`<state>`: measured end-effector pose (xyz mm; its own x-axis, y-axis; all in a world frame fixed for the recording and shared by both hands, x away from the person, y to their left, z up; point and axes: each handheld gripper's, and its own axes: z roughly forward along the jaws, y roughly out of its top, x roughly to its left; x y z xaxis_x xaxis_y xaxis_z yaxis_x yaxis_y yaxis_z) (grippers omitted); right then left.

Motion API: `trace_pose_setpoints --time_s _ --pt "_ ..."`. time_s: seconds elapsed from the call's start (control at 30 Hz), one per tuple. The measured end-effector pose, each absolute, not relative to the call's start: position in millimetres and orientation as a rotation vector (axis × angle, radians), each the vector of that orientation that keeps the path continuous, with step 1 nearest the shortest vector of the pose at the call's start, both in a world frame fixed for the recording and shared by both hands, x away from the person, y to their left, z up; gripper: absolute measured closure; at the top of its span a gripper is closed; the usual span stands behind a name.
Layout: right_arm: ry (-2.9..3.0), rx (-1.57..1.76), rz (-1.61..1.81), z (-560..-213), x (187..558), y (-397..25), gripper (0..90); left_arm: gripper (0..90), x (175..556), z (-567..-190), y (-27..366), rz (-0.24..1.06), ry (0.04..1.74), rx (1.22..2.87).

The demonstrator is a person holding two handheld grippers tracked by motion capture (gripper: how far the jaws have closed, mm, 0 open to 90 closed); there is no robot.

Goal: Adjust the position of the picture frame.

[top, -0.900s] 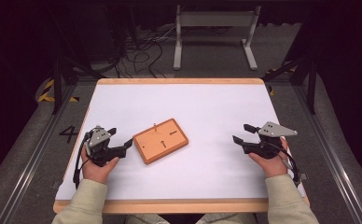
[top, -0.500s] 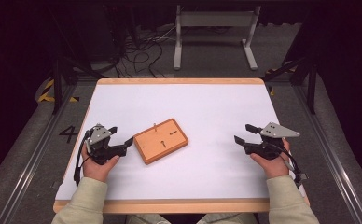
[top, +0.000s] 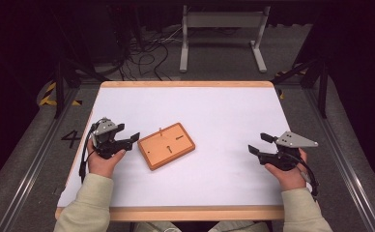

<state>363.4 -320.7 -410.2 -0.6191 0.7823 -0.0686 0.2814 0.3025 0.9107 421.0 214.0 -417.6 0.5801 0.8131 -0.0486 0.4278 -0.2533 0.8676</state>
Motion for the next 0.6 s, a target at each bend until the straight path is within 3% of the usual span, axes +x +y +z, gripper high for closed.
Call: trace_pose_setpoints --time_s 0.27,0.3,0.37,0.43,0.6 --pt "2.058 0.956 1.281 -407.7 354.0 -322.8 32.4 43.9 434.4 -414.9 205.2 0.54 0.983 1.886" --pt "2.059 0.955 1.282 -407.6 353.3 -322.7 32.4 51.3 434.9 -414.5 204.8 0.545 0.968 1.889" --pt "2.058 0.966 1.276 -406.7 350.8 -321.4 31.9 77.0 438.5 -415.5 200.6 0.553 0.947 1.904" --pt "2.061 0.961 1.27 -405.7 348.4 -319.6 31.7 87.8 441.0 -416.5 198.9 0.544 0.941 1.917" --pt "2.069 0.949 1.268 -404.3 343.4 -317.1 31.5 90.0 449.3 -418.9 197.5 0.521 0.958 1.942"
